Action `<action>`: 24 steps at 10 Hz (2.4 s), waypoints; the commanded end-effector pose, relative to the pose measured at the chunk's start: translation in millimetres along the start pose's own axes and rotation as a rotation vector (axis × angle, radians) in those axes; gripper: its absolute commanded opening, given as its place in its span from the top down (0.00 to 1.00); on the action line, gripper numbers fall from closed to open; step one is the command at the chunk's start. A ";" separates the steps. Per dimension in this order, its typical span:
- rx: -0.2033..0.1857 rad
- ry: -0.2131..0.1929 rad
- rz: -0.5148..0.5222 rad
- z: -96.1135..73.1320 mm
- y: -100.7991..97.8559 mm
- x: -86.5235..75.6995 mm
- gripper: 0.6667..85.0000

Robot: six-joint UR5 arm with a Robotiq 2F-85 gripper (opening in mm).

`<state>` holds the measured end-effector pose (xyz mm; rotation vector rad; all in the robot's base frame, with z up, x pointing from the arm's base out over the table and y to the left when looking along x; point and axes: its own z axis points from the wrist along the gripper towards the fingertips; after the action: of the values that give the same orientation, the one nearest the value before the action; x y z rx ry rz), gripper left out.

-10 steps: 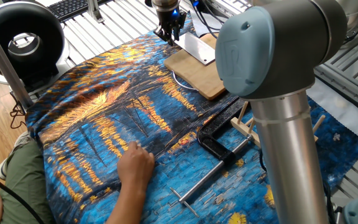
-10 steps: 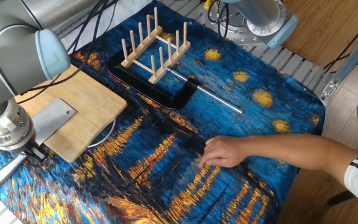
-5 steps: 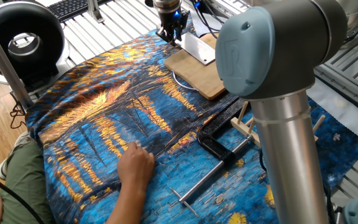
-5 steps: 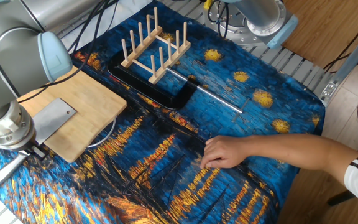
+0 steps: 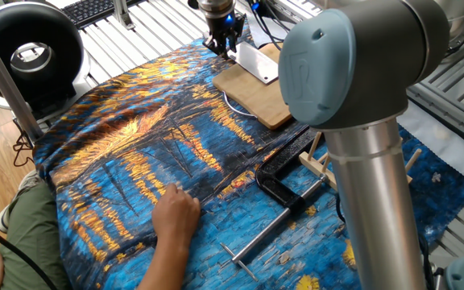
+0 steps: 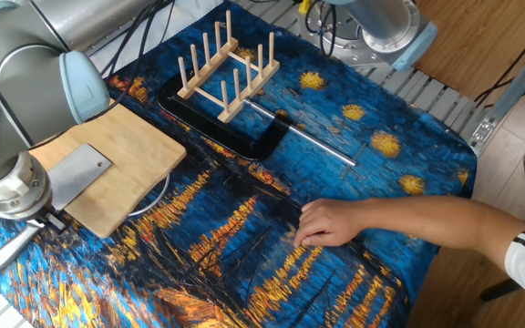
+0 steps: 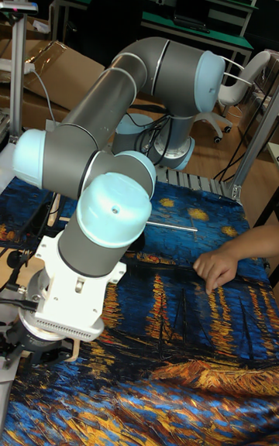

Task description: Put the knife on the knife rack

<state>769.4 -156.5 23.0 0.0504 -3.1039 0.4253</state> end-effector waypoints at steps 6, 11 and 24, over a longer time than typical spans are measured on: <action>-0.022 0.010 0.038 -0.1 4.5 2.7 0.61; -0.001 0.015 0.014 -0.1 -1.0 4.1 0.65; 0.044 0.017 -0.114 -0.7 -12.6 3.8 0.56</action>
<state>769.0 -169.8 26.9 0.2564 -3.0568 0.5042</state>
